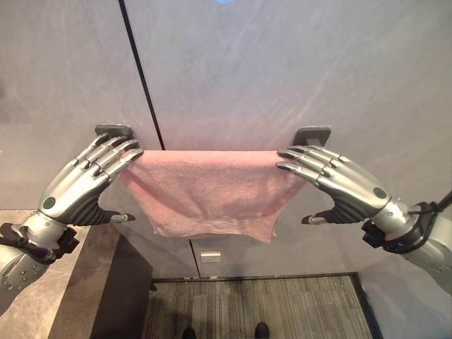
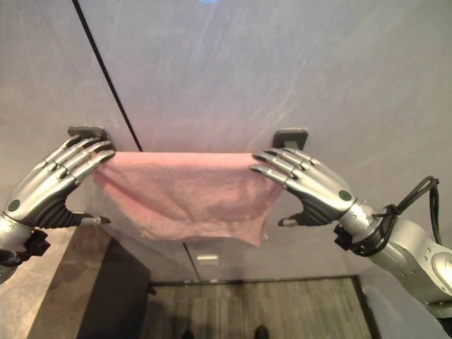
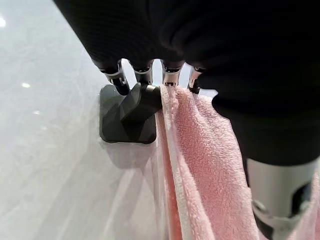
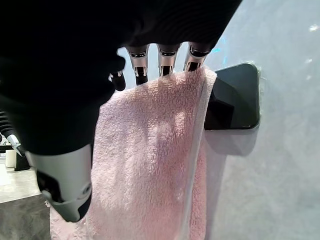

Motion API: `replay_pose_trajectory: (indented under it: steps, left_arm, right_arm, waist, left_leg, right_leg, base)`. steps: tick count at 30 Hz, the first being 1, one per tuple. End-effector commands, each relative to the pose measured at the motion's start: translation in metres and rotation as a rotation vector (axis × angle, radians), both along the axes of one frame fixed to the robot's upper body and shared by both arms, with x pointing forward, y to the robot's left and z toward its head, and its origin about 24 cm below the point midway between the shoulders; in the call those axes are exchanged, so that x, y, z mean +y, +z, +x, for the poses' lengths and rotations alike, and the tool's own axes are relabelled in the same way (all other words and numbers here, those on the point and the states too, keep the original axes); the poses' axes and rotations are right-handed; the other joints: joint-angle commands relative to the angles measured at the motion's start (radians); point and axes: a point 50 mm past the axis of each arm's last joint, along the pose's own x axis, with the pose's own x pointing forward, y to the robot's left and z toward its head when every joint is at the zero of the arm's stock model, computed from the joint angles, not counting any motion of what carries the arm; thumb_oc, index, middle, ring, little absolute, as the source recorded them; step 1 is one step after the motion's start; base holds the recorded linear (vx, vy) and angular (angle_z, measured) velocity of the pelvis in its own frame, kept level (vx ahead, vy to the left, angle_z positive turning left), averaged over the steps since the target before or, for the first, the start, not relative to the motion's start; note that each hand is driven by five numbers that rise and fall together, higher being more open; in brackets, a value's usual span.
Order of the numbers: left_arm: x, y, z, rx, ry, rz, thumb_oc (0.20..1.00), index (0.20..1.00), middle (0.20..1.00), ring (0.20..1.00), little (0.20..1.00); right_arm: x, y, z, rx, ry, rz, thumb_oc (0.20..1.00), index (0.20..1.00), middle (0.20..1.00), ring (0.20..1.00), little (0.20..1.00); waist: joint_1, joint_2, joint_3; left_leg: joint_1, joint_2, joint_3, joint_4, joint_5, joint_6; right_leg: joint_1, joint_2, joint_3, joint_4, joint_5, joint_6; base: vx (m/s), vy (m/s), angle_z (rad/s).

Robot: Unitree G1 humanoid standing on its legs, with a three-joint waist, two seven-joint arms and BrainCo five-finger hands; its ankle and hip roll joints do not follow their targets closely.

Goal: Put brush and paste in cup on sink, flatten towel.

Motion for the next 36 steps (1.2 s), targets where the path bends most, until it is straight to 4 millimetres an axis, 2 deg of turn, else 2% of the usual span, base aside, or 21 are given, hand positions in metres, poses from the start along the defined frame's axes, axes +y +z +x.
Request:
replay_pose_trajectory:
  steps: [1, 7, 11, 12, 13, 15, 17, 21, 22, 23, 27, 28, 29, 30, 31, 32, 33, 34, 35, 36]
  left_arm:
    - [0.039, -0.039, -0.001, 0.233, 0.220, 0.079, 1.000, 1.000, 1.000, 1.000, 1.000]
    - [0.029, -0.042, 0.007, 0.198, 0.186, 0.014, 1.000, 1.000, 1.000, 1.000, 1.000]
    - [0.017, -0.044, 0.012, 0.174, 0.149, -0.110, 1.000, 1.000, 1.000, 1.000, 1.000]
    - [0.006, -0.043, 0.017, 0.141, 0.109, -0.248, 1.000, 1.000, 1.000, 1.000, 1.000]
    - [-0.001, -0.038, 0.021, 0.087, 0.077, -0.393, 1.000, 1.000, 1.000, 1.000, 1.000]
    - [-0.006, -0.031, 0.026, 0.017, 0.058, -0.486, 1.000, 1.000, 1.000, 1.000, 1.000]
    - [-0.018, -0.008, 0.032, -0.146, -0.007, -0.616, 1.000, 1.000, 1.000, 1.000, 1.000]
    - [-0.024, 0.008, 0.030, -0.285, -0.056, -0.759, 1.000, 1.000, 1.000, 1.000, 1.000]
    - [-0.021, 0.008, 0.025, -0.324, -0.042, -0.840, 1.000, 1.000, 1.000, 1.000, 1.000]
    - [-0.021, 0.008, 0.024, -0.323, -0.041, -0.840, 1.000, 1.000, 1.000, 1.000, 1.000]
    - [-0.012, -0.014, 0.006, -0.289, 0.022, -1.066, 1.000, 1.000, 1.000, 1.000, 1.000]
    - [-0.006, -0.043, -0.009, -0.190, 0.120, -1.161, 1.000, 1.000, 1.000, 1.000, 1.000]
    - [-0.004, -0.060, -0.015, -0.129, 0.172, -1.225, 1.000, 1.000, 1.000, 1.000, 1.000]
    - [-0.004, -0.061, -0.016, -0.124, 0.173, -1.226, 1.000, 1.000, 1.000, 1.000, 1.000]
    - [-0.003, -0.072, -0.021, -0.078, 0.213, -1.254, 1.000, 1.000, 1.000, 1.000, 1.000]
    - [-0.006, -0.108, -0.034, 0.111, 0.284, -1.395, 1.000, 1.000, 1.000, 1.000, 1.000]
    - [-0.007, -0.115, -0.038, 0.160, 0.308, -1.384, 1.000, 1.000, 1.000, 1.000, 1.000]
    - [-0.007, -0.116, -0.038, 0.163, 0.309, -1.383, 1.000, 1.000, 1.000, 1.000, 1.000]
    - [-0.012, -0.132, -0.043, 0.248, 0.333, -1.416, 1.000, 1.000, 1.000, 1.000, 1.000]
    - [-0.020, -0.160, -0.052, 0.432, 0.376, -1.438, 1.000, 1.000, 1.000, 1.000, 1.000]
  right_arm:
    - [-0.027, -0.020, 0.016, 0.083, -0.183, 0.006, 1.000, 1.000, 1.000, 1.000, 1.000]
    - [-0.020, -0.023, 0.019, 0.079, -0.165, 0.036, 1.000, 1.000, 1.000, 1.000, 1.000]
    - [-0.016, -0.021, 0.020, 0.055, -0.155, 0.080, 1.000, 1.000, 1.000, 1.000, 1.000]
    - [-0.009, -0.019, 0.022, 0.060, -0.121, 0.229, 1.000, 1.000, 1.000, 1.000, 1.000]
    - [-0.005, -0.017, 0.025, 0.106, -0.085, 0.530, 1.000, 1.000, 1.000, 1.000, 1.000]
    - [0.001, -0.006, 0.028, 0.065, -0.038, 0.681, 1.000, 1.000, 1.000, 1.000, 1.000]
    - [0.015, 0.019, 0.032, -0.054, 0.056, 0.885, 1.000, 1.000, 1.000, 1.000, 1.000]
    - [0.023, 0.038, 0.023, -0.148, 0.150, 1.037, 1.000, 1.000, 1.000, 1.000, 1.000]
    - [0.022, 0.041, 0.018, -0.169, 0.171, 1.100, 1.000, 1.000, 1.000, 1.000, 1.000]
    - [0.022, 0.041, 0.018, -0.167, 0.171, 1.100, 1.000, 1.000, 1.000, 1.000, 1.000]
    - [0.005, 0.032, 0.000, -0.201, 0.122, 1.218, 1.000, 1.000, 1.000, 1.000, 1.000]
    - [-0.014, 0.014, -0.015, -0.227, -0.028, 1.207, 1.000, 1.000, 1.000, 1.000, 1.000]
    - [-0.021, -0.001, -0.019, -0.181, -0.100, 1.237, 1.000, 1.000, 1.000, 1.000, 1.000]
    - [-0.021, -0.001, -0.020, -0.178, -0.103, 1.236, 1.000, 1.000, 1.000, 1.000, 1.000]
    - [-0.025, -0.012, -0.023, -0.137, -0.153, 1.244, 1.000, 1.000, 1.000, 1.000, 1.000]
    - [-0.032, -0.054, -0.029, 0.077, -0.288, 1.282, 1.000, 1.000, 1.000, 1.000, 1.000]
    - [-0.034, -0.068, -0.032, 0.163, -0.329, 1.286, 1.000, 1.000, 1.000, 1.000, 1.000]
    - [-0.034, -0.069, -0.032, 0.165, -0.330, 1.286, 1.000, 1.000, 1.000, 1.000, 1.000]
    - [-0.035, -0.086, -0.037, 0.252, -0.385, 1.255, 1.000, 1.000, 1.000, 1.000, 1.000]
    - [-0.034, -0.112, -0.044, 0.389, -0.465, 1.164, 1.000, 1.000, 1.000, 1.000, 1.000]
  waist:
    - [-0.014, -0.011, 0.035]
    - [-0.014, -0.012, 0.034]
    - [-0.015, -0.012, 0.031]
    - [-0.015, -0.012, 0.029]
    - [-0.016, -0.011, 0.029]
    - [-0.015, -0.012, 0.024]
    - [-0.010, -0.012, 0.014]
    - [-0.009, -0.015, 0.008]
    - [-0.009, -0.017, 0.007]
    - [-0.010, -0.016, 0.007]
    - [-0.015, -0.016, 0.012]
    - [-0.021, -0.015, 0.020]
    - [-0.024, -0.015, 0.026]
    - [-0.023, -0.015, 0.021]
    - [-0.025, -0.014, 0.026]
    - [-0.031, -0.013, 0.046]
    - [-0.034, -0.014, 0.050]
    - [-0.034, -0.014, 0.047]
    - [-0.036, -0.014, 0.051]
    - [-0.040, -0.012, 0.059]
  left_leg:
    - [-0.009, -0.029, 0.032, 0.011, -0.007, 0.006]
    - [-0.004, -0.027, 0.035, 0.011, -0.007, 0.004]
    - [-0.001, -0.026, 0.038, 0.011, -0.007, 0.003]
    - [-0.001, -0.024, 0.038, 0.011, -0.006, 0.003]
    - [0.004, -0.021, 0.036, 0.011, -0.005, 0.002]
    - [0.005, -0.019, 0.037, 0.011, -0.006, 0.002]
    - [0.012, -0.017, 0.040, 0.011, -0.007, 0.000]
    - [0.018, -0.014, 0.044, 0.011, -0.008, -0.001]
    - [0.021, -0.013, 0.045, 0.011, -0.010, -0.001]
    - [0.022, -0.013, 0.045, 0.011, -0.010, -0.001]
    - [0.018, -0.013, 0.044, 0.011, 0.003, 0.005]
    - [0.015, -0.014, 0.044, 0.011, 0.003, 0.009]
    - [0.014, -0.015, 0.044, 0.011, 0.004, 0.010]
    - [0.018, -0.015, 0.043, 0.011, -0.007, 0.009]
    - [0.019, -0.015, 0.044, 0.011, -0.007, 0.010]
    - [0.018, -0.016, 0.042, 0.011, -0.008, 0.013]
    - [0.010, -0.017, 0.041, 0.011, -0.001, 0.014]
    - [0.010, -0.017, 0.040, 0.011, -0.001, 0.014]
    - [0.007, -0.018, 0.040, 0.011, 0.001, 0.015]
    - [0.008, -0.018, 0.039, 0.011, 0.003, 0.016]
  right_leg:
    - [0.068, -0.030, -0.022, 0.012, -0.050, 0.063]
    - [0.070, -0.027, -0.020, 0.012, -0.053, 0.061]
    - [0.071, -0.026, -0.020, 0.012, -0.053, 0.059]
    - [0.073, -0.026, -0.019, 0.012, -0.054, 0.057]
    - [0.077, -0.026, -0.018, 0.012, -0.054, 0.054]
    - [0.078, -0.026, -0.018, 0.012, -0.055, 0.052]
    - [0.083, -0.023, -0.015, 0.012, -0.054, 0.046]
    - [0.087, -0.021, -0.013, 0.012, -0.052, 0.042]
    - [0.089, -0.020, -0.010, 0.012, -0.053, 0.039]
    - [0.089, -0.020, -0.010, 0.012, -0.053, 0.039]
    - [0.083, -0.019, -0.008, 0.012, -0.040, 0.032]
    - [0.079, -0.019, -0.007, 0.012, -0.038, 0.032]
    - [0.078, -0.019, -0.009, 0.012, -0.037, 0.032]
    - [0.083, -0.019, -0.009, 0.012, -0.046, 0.034]
    - [0.083, -0.019, -0.009, 0.012, -0.046, 0.034]
    - [0.084, -0.017, -0.011, 0.012, -0.048, 0.034]
    - [0.077, -0.017, -0.011, 0.012, -0.042, 0.034]
    - [0.076, -0.017, -0.011, 0.012, -0.042, 0.034]
    - [0.076, -0.016, -0.014, 0.012, -0.043, 0.035]
    - [0.079, -0.016, -0.018, 0.012, -0.042, 0.036]
  base:
    - [0.00, 0.000, 0.00]
    - [0.00, 0.000, 0.00]
    - [0.00, 0.000, 0.00]
    - [0.00, 0.000, 0.00]
    - [0.00, 0.000, 0.00]
    - [0.00, 0.000, 0.00]
    - [-0.01, -0.010, -0.02]
    - [0.00, 0.000, 0.00]
    - [0.00, -0.011, -0.04]
    - [0.00, -0.011, -0.04]
    - [-0.04, -0.007, -0.06]
    - [-0.01, -0.009, -0.13]
    - [0.03, -0.006, -0.09]
    - [0.00, 0.000, 0.00]
    - [0.00, 0.000, 0.00]
    - [-0.07, -0.019, 0.00]
    - [-0.06, -0.019, 0.00]
    - [-0.05, -0.013, 0.00]
    - [-0.04, -0.019, -0.01]
    - [-0.05, -0.022, 0.00]
